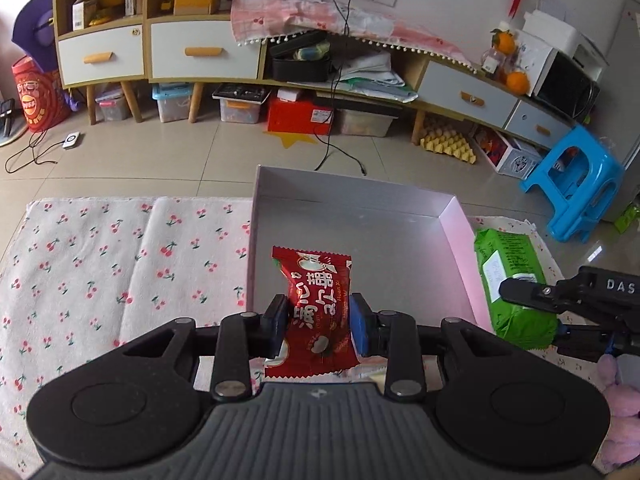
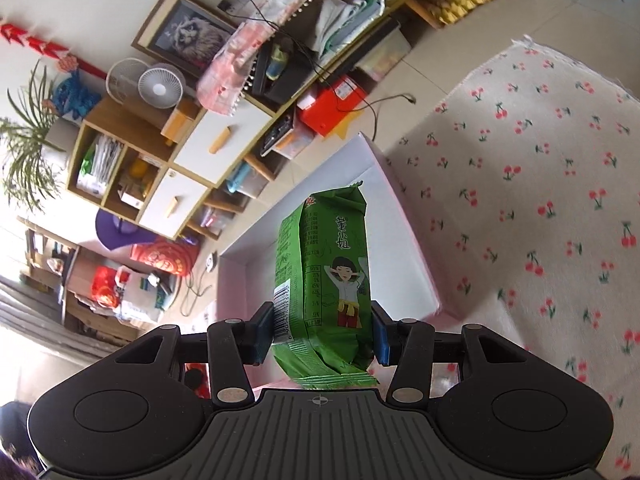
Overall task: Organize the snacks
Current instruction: 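Carry both packs into the pink box and open both tools, then move both tools back over the snack pile, then grasp the white bar with the left tool while the right tool grasps the yellow biscuit pack, then lower both held packs into the pink box and open both tools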
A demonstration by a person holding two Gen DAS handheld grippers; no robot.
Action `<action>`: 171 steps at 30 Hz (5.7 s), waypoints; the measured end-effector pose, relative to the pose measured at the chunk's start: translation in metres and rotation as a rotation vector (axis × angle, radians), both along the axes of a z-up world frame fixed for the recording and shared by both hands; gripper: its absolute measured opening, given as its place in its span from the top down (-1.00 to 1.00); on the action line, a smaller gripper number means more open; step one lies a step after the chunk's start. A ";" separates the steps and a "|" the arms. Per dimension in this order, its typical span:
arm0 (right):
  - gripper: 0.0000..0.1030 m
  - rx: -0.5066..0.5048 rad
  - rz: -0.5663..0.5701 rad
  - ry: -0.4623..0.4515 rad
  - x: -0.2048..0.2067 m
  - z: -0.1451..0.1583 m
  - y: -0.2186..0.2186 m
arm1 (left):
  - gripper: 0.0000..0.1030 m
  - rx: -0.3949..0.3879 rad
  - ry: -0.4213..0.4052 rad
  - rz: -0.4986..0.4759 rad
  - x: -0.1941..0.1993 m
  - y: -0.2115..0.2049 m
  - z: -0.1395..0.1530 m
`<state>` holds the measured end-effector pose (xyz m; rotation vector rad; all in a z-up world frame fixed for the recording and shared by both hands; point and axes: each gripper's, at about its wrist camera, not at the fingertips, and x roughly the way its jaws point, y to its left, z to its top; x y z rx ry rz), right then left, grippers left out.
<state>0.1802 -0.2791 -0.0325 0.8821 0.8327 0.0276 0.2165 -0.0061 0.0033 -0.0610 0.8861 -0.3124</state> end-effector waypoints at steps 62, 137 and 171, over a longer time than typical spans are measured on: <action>-0.68 -0.363 0.201 0.040 -0.085 0.026 0.060 | -0.94 0.149 0.007 -0.013 -0.104 0.034 -0.010; 0.02 -0.668 0.614 0.008 -0.144 -0.025 0.132 | 0.44 0.058 0.128 -0.273 -0.169 0.050 -0.049; 0.03 -0.462 0.315 -0.023 -0.078 0.032 0.087 | 0.47 -0.077 0.065 -0.137 -0.127 0.036 -0.002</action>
